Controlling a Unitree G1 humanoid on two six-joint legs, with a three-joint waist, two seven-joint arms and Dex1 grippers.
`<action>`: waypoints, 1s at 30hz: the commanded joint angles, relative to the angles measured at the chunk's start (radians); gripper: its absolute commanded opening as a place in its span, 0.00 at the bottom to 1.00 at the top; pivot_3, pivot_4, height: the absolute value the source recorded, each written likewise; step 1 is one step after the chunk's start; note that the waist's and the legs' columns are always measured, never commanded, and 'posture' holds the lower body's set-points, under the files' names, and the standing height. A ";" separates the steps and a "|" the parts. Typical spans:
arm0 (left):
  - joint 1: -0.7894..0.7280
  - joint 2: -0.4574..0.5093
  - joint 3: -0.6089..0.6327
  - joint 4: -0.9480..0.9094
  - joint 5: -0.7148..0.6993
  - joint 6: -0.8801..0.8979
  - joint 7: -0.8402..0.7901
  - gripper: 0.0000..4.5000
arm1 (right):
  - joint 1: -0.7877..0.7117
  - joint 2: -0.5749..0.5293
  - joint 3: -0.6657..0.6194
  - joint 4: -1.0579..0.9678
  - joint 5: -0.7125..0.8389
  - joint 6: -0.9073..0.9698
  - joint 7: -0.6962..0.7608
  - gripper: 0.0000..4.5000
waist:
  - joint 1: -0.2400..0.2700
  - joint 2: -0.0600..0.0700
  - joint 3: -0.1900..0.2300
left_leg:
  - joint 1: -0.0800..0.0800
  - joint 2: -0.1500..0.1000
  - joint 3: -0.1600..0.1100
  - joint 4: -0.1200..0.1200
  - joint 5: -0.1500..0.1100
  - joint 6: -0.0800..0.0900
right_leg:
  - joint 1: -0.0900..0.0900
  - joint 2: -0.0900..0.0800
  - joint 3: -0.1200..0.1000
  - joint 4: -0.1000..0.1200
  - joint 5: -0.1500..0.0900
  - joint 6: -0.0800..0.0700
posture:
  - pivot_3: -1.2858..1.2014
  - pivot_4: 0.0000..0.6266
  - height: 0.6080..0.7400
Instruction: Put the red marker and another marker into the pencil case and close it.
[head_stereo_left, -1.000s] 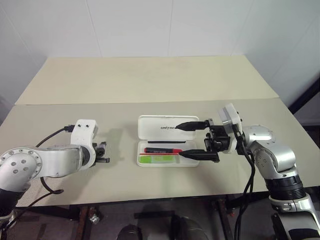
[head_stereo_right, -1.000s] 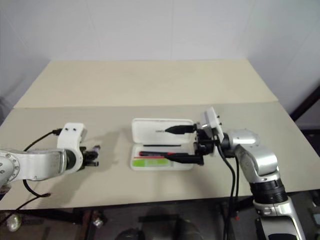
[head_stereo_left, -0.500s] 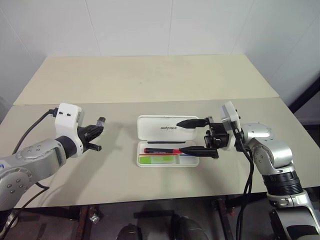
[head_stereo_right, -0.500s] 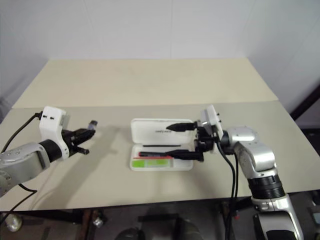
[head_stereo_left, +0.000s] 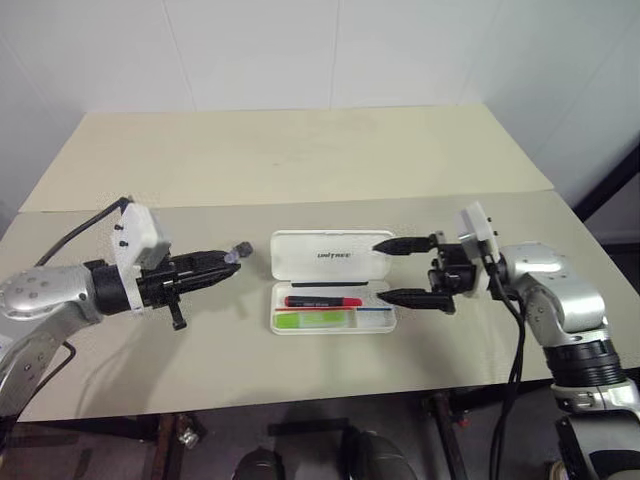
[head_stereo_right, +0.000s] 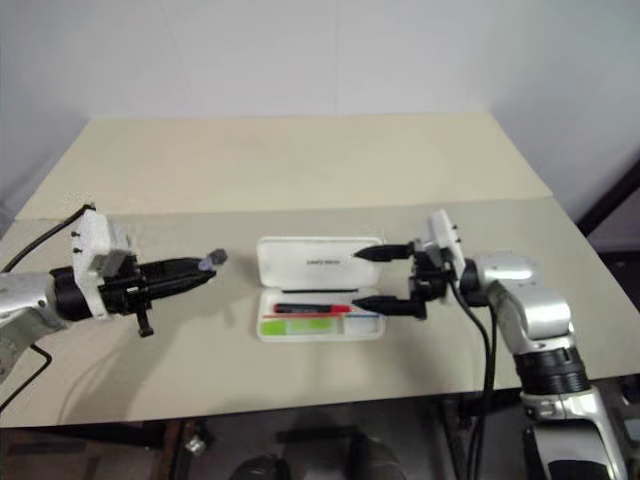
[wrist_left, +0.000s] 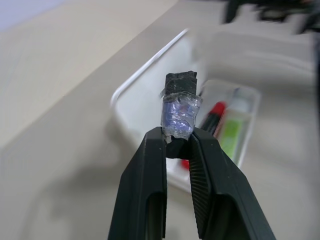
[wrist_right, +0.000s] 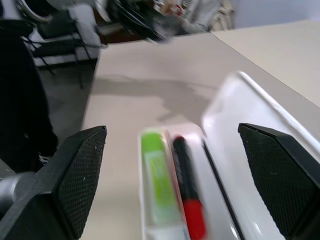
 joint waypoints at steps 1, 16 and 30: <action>-0.073 0.012 -0.033 0.019 0.027 -0.004 -0.116 0.07 | 0.008 -0.025 -0.062 -0.007 0.012 -0.036 0.005 1.00 | 0.000 0.000 0.000 | 0.000 0.000 0.000 0.000 0.000 0.000 | 0.000 0.000 0.000 0.000 0.000 0.000 | 0.52 0.24 1.00; -0.570 -0.132 -0.474 0.268 0.343 0.066 -0.429 0.07 | 0.107 -0.091 -0.141 -0.072 0.005 -0.069 -0.049 1.00 | 0.001 0.000 0.000 | 0.002 0.000 0.003 0.004 0.000 0.001 | 0.000 0.002 0.004 0.004 0.001 0.002 | 0.52 0.24 1.00; -0.767 -0.379 -0.672 0.484 0.629 0.043 -0.496 0.07 | 0.149 -0.081 -0.130 -0.116 0.008 -0.061 -0.098 1.00 | 0.001 0.000 0.000 | -0.001 -0.001 0.004 0.017 -0.002 0.005 | 0.000 0.002 0.009 0.010 0.002 0.005 | 0.52 0.24 1.00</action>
